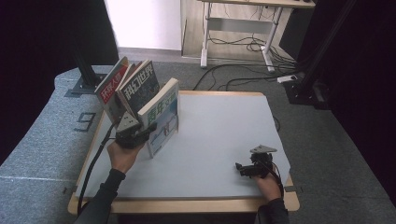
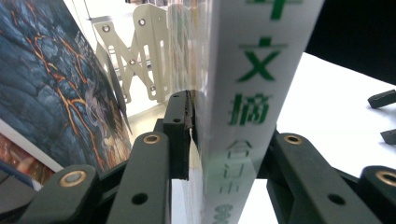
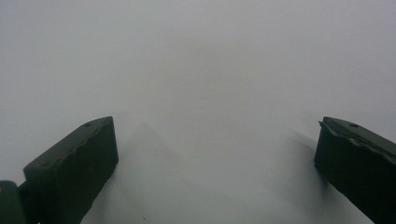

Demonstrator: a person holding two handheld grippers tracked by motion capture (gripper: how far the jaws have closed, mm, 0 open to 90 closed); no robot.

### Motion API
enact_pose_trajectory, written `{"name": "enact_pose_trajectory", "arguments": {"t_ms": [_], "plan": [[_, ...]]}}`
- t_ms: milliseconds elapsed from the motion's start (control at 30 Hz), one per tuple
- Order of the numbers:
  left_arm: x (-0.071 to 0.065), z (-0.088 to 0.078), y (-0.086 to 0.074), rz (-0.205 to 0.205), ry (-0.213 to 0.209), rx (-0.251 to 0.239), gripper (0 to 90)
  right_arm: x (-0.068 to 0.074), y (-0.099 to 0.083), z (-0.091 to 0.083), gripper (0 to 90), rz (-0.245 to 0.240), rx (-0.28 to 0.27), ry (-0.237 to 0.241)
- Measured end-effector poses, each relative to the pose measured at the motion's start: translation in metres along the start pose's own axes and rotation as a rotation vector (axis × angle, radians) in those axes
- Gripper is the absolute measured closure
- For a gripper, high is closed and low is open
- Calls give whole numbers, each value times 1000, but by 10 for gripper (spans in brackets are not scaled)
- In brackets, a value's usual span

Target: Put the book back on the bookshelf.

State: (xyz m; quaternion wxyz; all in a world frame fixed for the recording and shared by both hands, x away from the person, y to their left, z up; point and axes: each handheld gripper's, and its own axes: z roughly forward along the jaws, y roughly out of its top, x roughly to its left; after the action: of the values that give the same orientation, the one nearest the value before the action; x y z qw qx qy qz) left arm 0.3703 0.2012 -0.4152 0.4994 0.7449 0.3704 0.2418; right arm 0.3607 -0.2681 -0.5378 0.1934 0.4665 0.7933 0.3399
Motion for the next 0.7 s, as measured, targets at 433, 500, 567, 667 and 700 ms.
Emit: {"name": "enact_pose_trajectory", "arguments": {"t_ms": [433,500,567,667,700], "plan": [[5,6,1,-20,22,-16,734,0,0,0,0,-3,0,0],[6,8,2,-23,27,-17,734,0,0,0,0,0,1,0],[7,10,3,-28,27,-20,734,0,0,0,0,0,1,0],[7,14,4,-31,28,-23,734,0,0,0,0,0,1,0],[7,15,5,-31,28,-23,734,0,0,0,0,0,1,0]]}}
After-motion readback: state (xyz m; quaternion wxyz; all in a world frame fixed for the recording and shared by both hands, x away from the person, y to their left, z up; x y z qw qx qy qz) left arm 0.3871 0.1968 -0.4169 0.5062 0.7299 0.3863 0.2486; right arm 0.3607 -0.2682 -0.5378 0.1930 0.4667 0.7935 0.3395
